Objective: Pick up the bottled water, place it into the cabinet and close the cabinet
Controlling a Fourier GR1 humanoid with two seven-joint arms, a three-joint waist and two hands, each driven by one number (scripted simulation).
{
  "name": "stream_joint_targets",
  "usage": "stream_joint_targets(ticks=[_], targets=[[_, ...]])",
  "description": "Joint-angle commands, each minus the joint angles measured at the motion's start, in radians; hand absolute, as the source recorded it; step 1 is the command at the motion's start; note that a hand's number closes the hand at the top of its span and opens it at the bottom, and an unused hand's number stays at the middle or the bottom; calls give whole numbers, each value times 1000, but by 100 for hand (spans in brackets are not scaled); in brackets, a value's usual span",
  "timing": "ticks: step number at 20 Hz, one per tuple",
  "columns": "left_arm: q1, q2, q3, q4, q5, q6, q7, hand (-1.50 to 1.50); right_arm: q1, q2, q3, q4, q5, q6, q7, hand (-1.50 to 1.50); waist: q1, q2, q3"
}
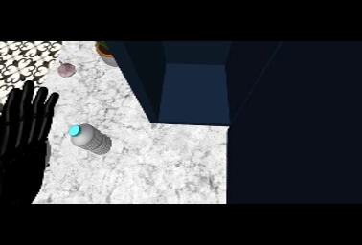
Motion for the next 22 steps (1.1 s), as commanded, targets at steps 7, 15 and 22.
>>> stream_joint_targets(ticks=[7, 15, 22], targets=[[35, -86, -3, 100, 92, 165, 149, -150, 165, 96, 122, -58, -128, 16, 80, -150, -39, 10, -5], [93, -89, -5, 61, 171, 246, 195, -150, 393, 100, 180, -213, -244, 46, 135, -150, -52, -6, -5], [309, -89, -116, -75, 148, 237, 162, -150, 466, 100, 243, -180, -204, 73, 25, -150, -44, -6, -5]])
